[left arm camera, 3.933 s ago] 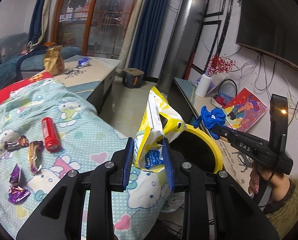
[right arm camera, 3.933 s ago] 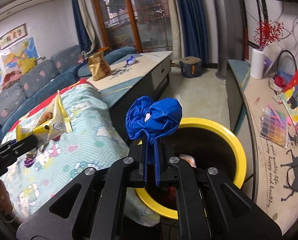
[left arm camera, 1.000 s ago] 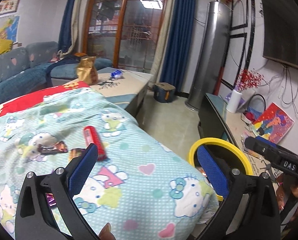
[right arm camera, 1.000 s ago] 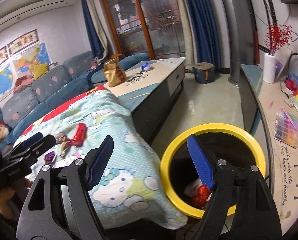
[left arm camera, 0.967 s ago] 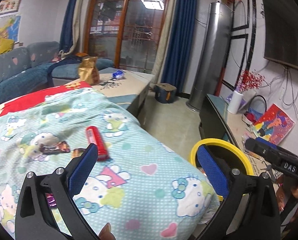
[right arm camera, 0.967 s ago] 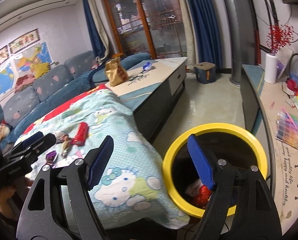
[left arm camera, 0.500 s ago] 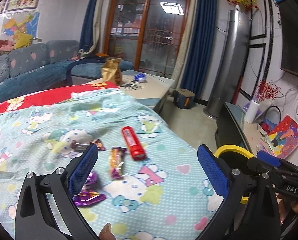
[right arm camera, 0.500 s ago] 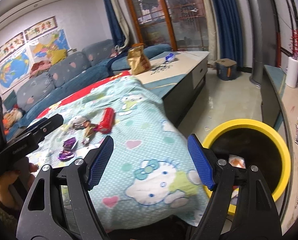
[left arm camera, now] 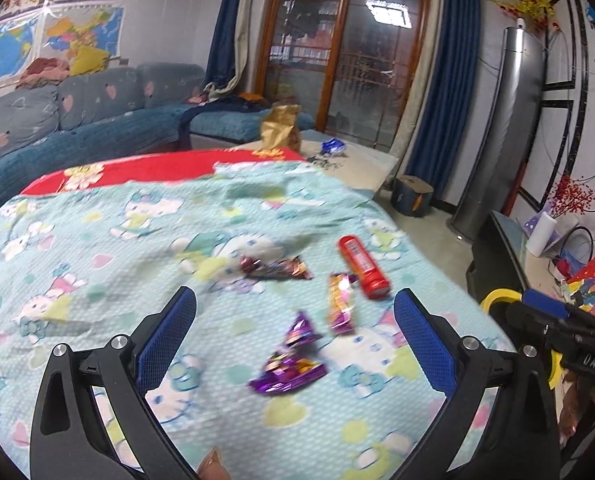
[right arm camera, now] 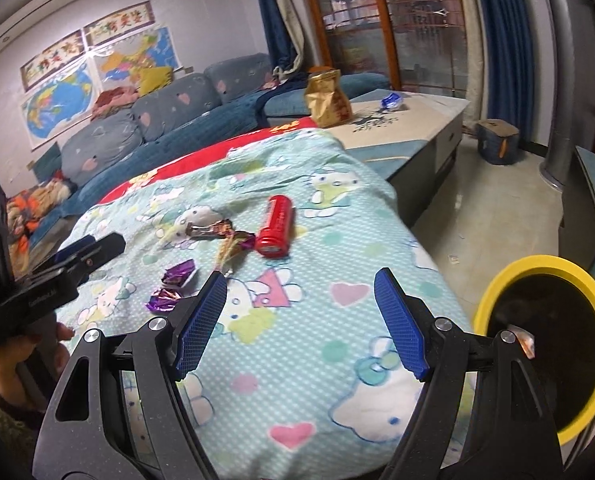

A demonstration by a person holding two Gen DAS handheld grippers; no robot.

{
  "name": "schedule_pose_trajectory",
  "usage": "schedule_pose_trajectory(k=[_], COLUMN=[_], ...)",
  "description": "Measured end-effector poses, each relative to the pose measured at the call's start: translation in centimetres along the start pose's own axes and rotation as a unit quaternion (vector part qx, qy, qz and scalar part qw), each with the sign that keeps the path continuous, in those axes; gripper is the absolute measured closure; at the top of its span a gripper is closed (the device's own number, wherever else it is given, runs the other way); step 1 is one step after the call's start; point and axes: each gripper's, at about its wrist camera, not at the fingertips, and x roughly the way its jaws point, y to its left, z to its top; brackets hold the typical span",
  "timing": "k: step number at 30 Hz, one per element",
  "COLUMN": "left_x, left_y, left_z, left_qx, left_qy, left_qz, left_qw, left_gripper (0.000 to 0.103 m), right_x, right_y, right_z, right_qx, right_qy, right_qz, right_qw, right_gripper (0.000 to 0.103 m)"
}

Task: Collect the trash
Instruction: 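Move both open grippers back toward the purple candy wrappers on the bed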

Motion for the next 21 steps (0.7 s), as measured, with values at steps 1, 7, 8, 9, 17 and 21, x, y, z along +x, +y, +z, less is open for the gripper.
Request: schedule_pose_trajectory(k=[1, 7, 8, 9, 17, 21], left_x=[0.1, 0.7, 0.8, 0.9, 2.1, 2.9], left_y=[0.5, 3.7, 4.1, 4.4, 4.9, 4.6], left_z=[-0.2, -1.7, -2.0, -2.2, -4.1, -4.8], left_qx=[-0.001, -0.018, -0.025, -0.031, -0.043, -0.051], left_qy=[0.004, 0.039, 0.045, 0.05, 0.087, 0.103], left_qz=[0.002, -0.001, -0.003, -0.008, -0.046, -0.071], left_qw=[1.0, 0.9991, 0.9987, 0.9982, 0.9943, 0.9908], left_gripper=[0.007, 0.007, 0.008, 0.008, 0.027, 0.035], right_x=[0.3, 3.2, 3.8, 4.5, 8.9, 11.1], right_y=[0.2, 2.1, 2.4, 2.8, 5.4, 6.7], right_z=[0.0, 0.5, 0.6, 0.7, 1.2, 1.4], right_qx=[-0.002, -0.021, -0.024, -0.027, -0.046, -0.059], right_qy=[0.003, 0.026, 0.032, 0.04, 0.084, 0.108], right_qz=[0.003, 0.026, 0.029, 0.032, 0.068, 0.078], right_qw=[1.0, 0.999, 0.999, 0.998, 0.993, 0.989], right_gripper=[0.035, 0.039, 0.04, 0.041, 0.056, 0.066])
